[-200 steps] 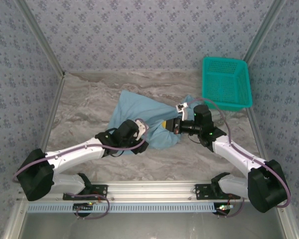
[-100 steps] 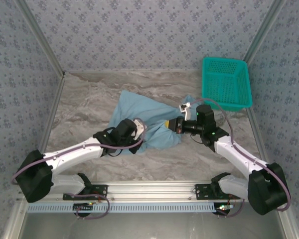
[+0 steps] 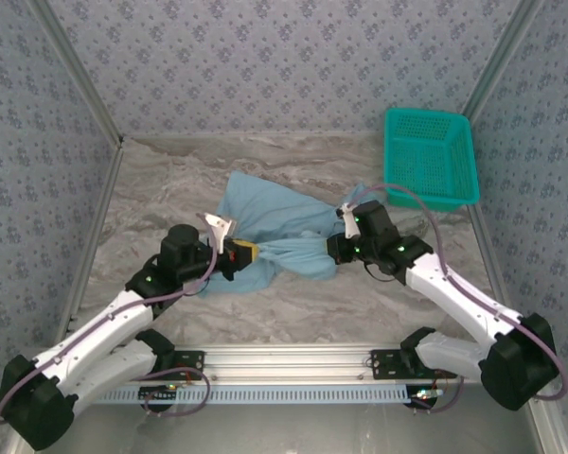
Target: Fold the inside-out t-shirt
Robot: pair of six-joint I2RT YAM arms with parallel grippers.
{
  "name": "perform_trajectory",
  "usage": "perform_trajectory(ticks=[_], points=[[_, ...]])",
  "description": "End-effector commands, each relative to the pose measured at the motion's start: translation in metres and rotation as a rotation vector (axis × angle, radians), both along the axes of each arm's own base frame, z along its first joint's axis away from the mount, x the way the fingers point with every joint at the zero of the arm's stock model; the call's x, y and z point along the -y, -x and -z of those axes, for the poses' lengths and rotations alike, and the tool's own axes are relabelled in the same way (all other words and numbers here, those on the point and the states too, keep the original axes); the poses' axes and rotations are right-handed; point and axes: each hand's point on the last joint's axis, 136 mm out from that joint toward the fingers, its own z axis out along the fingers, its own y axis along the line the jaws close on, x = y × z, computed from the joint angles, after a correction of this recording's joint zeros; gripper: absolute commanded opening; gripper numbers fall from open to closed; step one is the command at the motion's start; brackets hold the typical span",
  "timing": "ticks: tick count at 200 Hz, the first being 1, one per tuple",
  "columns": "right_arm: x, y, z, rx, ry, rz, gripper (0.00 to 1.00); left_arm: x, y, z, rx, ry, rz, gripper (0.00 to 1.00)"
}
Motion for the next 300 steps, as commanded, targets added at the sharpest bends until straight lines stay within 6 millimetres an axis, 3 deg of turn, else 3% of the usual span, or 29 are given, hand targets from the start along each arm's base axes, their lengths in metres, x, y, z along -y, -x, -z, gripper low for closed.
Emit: perform_trajectory(ticks=[1,41,61,75,100,116,139,200,260,271,286,300], points=[[0.014,-0.005,0.000,0.053,0.192,0.006,0.25,0.010,0.002,-0.011,-0.025,0.062,0.053,0.00],[-0.015,0.014,-0.025,0.176,0.116,-0.152,0.41,0.016,-0.002,-0.007,-0.059,0.051,0.058,0.00],[-0.039,0.027,-0.033,0.203,0.035,-0.251,0.40,0.018,-0.003,-0.006,-0.067,0.042,0.062,0.00],[-0.057,0.035,-0.029,0.201,-0.001,-0.310,0.33,0.018,-0.003,-0.007,-0.062,0.038,0.066,0.00],[-0.076,0.029,-0.017,0.203,0.027,-0.326,0.31,0.018,-0.002,-0.010,-0.057,0.038,0.069,0.00],[-0.081,0.019,-0.006,0.221,0.087,-0.324,0.41,0.019,-0.001,-0.010,-0.056,0.036,0.072,0.00],[-0.080,0.004,0.009,0.231,0.176,-0.301,0.47,0.019,-0.001,-0.009,-0.053,0.030,0.077,0.00],[-0.082,-0.018,0.020,0.244,0.218,-0.280,0.43,0.018,0.001,-0.003,-0.055,0.008,0.084,0.00],[-0.088,-0.039,0.022,0.245,0.194,-0.261,0.46,0.018,0.001,0.001,-0.056,-0.002,0.087,0.00],[-0.093,-0.039,0.018,0.229,0.146,-0.273,0.39,0.017,0.000,0.002,-0.057,-0.007,0.082,0.00],[-0.100,-0.032,0.010,0.172,0.031,-0.326,0.10,0.012,-0.007,0.006,-0.060,-0.028,0.026,0.00],[-0.103,-0.014,-0.006,0.094,-0.114,-0.399,0.00,-0.003,-0.023,0.014,-0.069,-0.072,-0.103,0.00]])
